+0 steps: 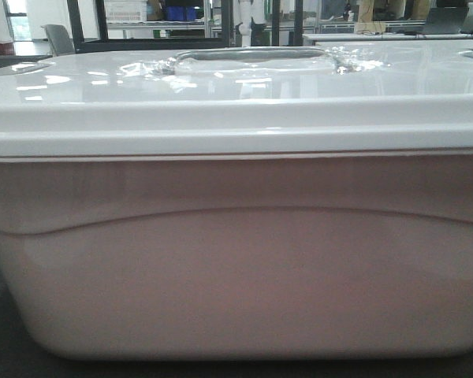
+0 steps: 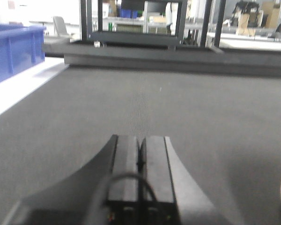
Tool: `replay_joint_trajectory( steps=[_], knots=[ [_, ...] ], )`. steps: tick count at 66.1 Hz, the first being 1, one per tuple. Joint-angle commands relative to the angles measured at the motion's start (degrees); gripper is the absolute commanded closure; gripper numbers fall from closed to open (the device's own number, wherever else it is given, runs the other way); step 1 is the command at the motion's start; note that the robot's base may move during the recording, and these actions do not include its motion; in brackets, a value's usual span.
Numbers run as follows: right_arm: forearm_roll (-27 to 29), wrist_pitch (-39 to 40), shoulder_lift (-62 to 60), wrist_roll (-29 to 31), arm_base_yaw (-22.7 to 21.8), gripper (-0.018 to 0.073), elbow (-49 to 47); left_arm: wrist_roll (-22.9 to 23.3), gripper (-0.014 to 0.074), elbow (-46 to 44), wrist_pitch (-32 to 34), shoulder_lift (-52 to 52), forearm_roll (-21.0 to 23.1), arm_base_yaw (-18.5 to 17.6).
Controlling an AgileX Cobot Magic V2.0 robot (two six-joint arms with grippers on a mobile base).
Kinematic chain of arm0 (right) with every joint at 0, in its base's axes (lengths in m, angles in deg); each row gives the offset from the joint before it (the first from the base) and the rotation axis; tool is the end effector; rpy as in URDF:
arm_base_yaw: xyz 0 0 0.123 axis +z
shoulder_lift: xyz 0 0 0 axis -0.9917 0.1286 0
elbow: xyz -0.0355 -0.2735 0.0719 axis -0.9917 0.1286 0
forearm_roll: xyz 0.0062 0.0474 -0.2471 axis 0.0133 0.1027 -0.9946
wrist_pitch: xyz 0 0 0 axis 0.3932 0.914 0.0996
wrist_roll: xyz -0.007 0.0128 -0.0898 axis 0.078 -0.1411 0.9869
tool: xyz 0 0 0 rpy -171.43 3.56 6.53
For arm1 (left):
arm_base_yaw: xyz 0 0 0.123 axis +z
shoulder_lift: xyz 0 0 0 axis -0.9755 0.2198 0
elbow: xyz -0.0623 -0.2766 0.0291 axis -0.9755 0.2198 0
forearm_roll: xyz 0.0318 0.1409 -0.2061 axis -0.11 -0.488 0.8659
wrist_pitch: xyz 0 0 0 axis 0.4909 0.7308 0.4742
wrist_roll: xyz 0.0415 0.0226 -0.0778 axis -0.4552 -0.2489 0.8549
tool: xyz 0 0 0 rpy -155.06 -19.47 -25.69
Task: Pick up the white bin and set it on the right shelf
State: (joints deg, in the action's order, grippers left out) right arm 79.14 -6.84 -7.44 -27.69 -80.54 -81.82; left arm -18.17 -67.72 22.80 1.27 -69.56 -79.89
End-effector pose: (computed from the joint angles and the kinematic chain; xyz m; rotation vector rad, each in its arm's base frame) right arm 0.0556 0.0022 0.2095 0.0167 1.5003 0.0791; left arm 0.0545 -0.0026 0.2163 0.0373 1.4828 -0.0338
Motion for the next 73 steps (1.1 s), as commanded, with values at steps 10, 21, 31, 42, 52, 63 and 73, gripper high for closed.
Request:
replay_joint_trajectory(
  steps=[10, 21, 31, 42, 52, 63, 73],
  knots=[
    [-0.75, -6.8, 0.21, 0.47, -0.29, 0.0503, -14.59, 0.06, 0.0715, -14.88, -7.46, 3.01, 0.39, -0.43],
    [-0.75, -13.81, 6.36, 0.47, -0.29, 0.0503, -24.82, 0.06, 0.0715, -25.98, -14.92, 10.56, 0.27, -0.43],
    [-0.75, -19.88, 14.76, 0.47, -0.29, 0.0503, -33.33, 0.06, 0.0715, -35.7, -23.59, 20.12, 0.27, -0.43],
    [-0.75, -31.83, 25.19, 0.47, -0.29, 0.0503, -43.43, 0.01, 0.0715, -45.4, -36.42, 32.0, 0.27, -0.43],
    [-0.8, -39.08, 35.02, 0.52, -0.29, 0.0503, -49.41, 0.01, 0.0715, -50.8, -44.77, 40.85, 0.27, -0.43],
    [-0.26, -41.9, 42.92, 0.46, -0.29, 0.0503, -50.7, 0.01, 0.0715, -51.96, -48.6, 48.61, 0.27, -0.43],
    [2.08, -54.12, 49.17, 0.46, -0.29, 0.0503, -52.08, 0.01, 0.0715, -51.96, -49.84, 52.78, 0.27, -0.43]
  ],
)
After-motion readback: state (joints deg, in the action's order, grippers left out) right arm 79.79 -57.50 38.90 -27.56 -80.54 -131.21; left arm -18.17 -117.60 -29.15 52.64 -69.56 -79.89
